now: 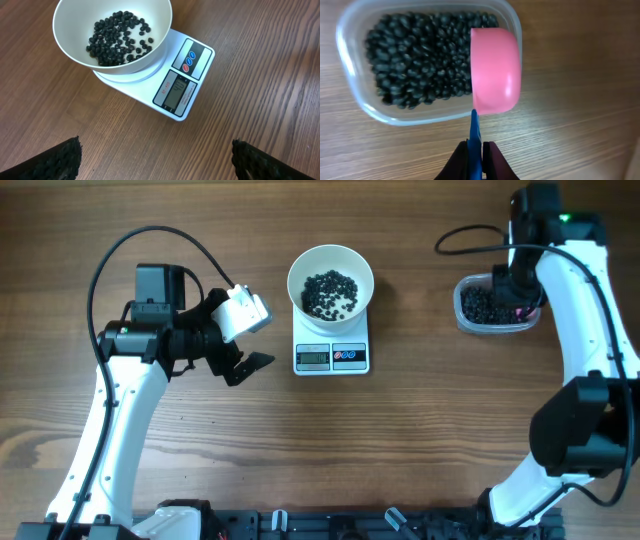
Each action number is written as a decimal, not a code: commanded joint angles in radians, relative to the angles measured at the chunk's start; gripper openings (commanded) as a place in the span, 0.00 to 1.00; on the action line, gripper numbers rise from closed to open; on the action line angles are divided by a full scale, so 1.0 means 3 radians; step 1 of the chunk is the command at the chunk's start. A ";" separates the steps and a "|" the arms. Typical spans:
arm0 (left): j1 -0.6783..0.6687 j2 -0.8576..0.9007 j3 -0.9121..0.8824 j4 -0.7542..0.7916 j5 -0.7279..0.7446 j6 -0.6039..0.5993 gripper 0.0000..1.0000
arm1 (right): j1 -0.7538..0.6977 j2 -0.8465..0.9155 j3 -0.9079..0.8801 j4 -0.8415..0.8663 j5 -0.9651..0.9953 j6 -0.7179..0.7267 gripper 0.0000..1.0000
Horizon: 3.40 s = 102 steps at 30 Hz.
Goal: Scoop item into bowl and weigh 150g on scale
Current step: 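Return the empty scoop right and dip it into the bean tub, then scoop beans with the right gripper and lift the scoop out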
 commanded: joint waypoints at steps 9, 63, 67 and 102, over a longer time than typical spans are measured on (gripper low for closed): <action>0.0017 0.0023 -0.0008 0.0008 0.0014 0.0069 1.00 | 0.0008 0.0153 -0.0423 0.0088 -0.0230 -0.0023 0.04; 0.0017 0.0023 -0.0008 0.0008 0.0014 0.0069 1.00 | -0.0835 0.0254 -0.0450 -0.0025 -0.2856 -0.0811 0.04; 0.0017 0.0023 -0.0008 0.0008 0.0014 0.0069 1.00 | -0.0893 0.0254 -0.0392 -0.0137 -0.2871 -0.0795 0.04; 0.0017 0.0023 -0.0008 0.0008 0.0014 0.0069 1.00 | -0.1864 0.0252 -0.0390 -0.0688 -0.4524 -0.1509 0.04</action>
